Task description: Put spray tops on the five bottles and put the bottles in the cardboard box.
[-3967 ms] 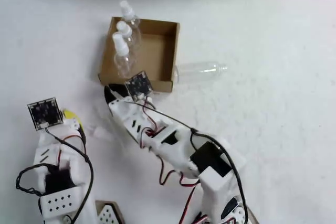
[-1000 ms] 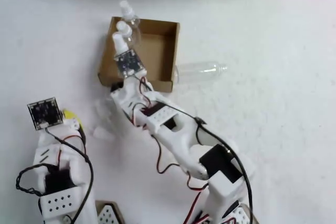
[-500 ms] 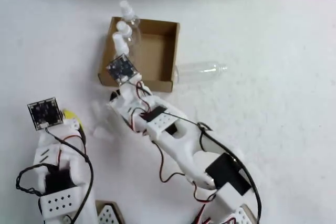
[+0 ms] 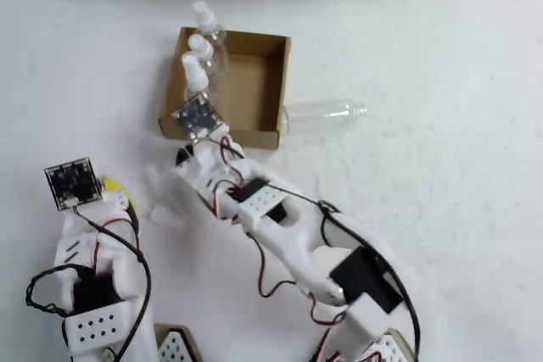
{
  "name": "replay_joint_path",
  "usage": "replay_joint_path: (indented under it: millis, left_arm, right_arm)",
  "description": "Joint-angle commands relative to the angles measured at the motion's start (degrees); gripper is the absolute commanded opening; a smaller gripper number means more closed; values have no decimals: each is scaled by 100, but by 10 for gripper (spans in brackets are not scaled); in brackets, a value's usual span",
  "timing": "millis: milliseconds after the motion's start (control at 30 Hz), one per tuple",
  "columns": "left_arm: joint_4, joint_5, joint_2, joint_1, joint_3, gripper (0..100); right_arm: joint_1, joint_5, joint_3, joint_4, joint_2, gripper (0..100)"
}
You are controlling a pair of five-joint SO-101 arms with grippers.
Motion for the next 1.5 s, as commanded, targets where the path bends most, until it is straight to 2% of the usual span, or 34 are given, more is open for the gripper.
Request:
replay_joint_path:
  millis: [0, 300, 400, 500, 633, 933, 1067, 1333, 1467]
  left_arm:
    - [-18, -79, -92, 66, -35, 50]
    - [-26, -79, -92, 66, -35, 50]
    - [-26, -79, -92, 66, -35, 50]
    - [-18, -79, -92, 66, -35, 50]
    - [-9, -79, -92, 66, -35, 50]
    - [-9, -79, -92, 66, -35, 50]
    - [-9, -79, -92, 66, -35, 50]
    - [-18, -79, -92, 66, -35, 50]
    - [-18, -79, -92, 66, -35, 50]
  right_arm:
    - [-277, 18, -237, -549, 646, 15]
    - [-268, 70, -325, -752, 725, 15]
    - [-268, 70, -413, -233, 664, 15]
    - [-251, 141, -510, 725, 400, 15]
    - [-242, 747, -378, 1745, 57, 15]
    - [-259, 862, 360, 1947, -998, 15]
    - [-286, 835, 413, 1640, -1253, 15]
    - [-418, -369, 598, -681, -1138, 15]
    - [-514, -484, 563, -1411, -409, 15]
